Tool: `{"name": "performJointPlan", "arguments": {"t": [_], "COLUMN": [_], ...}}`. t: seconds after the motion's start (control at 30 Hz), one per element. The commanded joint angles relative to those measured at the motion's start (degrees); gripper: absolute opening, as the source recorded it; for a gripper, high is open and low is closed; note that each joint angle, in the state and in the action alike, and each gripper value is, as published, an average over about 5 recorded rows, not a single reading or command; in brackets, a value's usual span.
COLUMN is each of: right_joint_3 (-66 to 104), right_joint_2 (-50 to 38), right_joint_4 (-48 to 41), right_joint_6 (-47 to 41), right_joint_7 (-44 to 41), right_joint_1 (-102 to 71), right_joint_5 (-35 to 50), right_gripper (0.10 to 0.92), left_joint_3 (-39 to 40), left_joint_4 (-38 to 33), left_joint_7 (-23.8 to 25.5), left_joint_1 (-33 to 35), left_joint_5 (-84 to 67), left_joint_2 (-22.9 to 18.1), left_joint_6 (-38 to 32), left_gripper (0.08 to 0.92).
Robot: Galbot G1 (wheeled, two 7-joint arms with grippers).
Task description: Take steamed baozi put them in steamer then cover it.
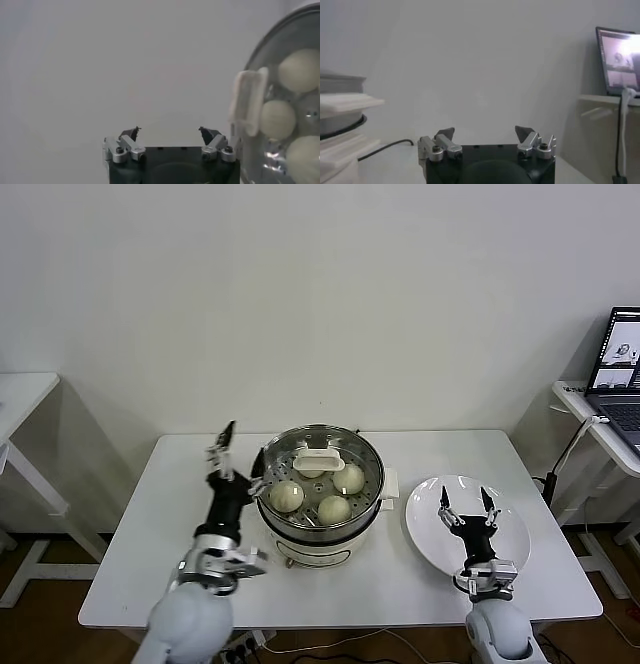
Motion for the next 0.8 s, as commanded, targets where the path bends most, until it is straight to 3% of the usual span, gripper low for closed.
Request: {"name": "performJointPlan", "arguments": {"t": [0.03, 0.3, 0.8], "right_joint_3": [1.32, 2.08, 1.81], "right_joint_2": [-0.75, -0.50, 1.39], "right_joint_4": [4.78, 5.37, 6.12], "right_joint_6": [-3.40, -3.49, -2.87], "right_joint_7": [-0.01, -0.29, -1.56], "right_joint_1": [-3.97, -6.04, -7.28], "right_joint_5": [6.64, 6.52, 4.87], "right_gripper": [0.823, 0.823, 0.823], "left_joint_3": [-21.86, -25.01, -24.72], "left_joint_4": [15.06, 21.36, 21.32], "left_joint_7": [-8.26, 0.71, 2.23], "left_joint_1": [7.82, 10.79, 13.71], "left_joint_5": [-53.37, -58.24, -52.58], "left_joint_2": [-0.32, -1.27, -1.27], "left_joint_6": [-28.90, -36.32, -38.99], "left_gripper": [0.823, 0.823, 0.823]}}
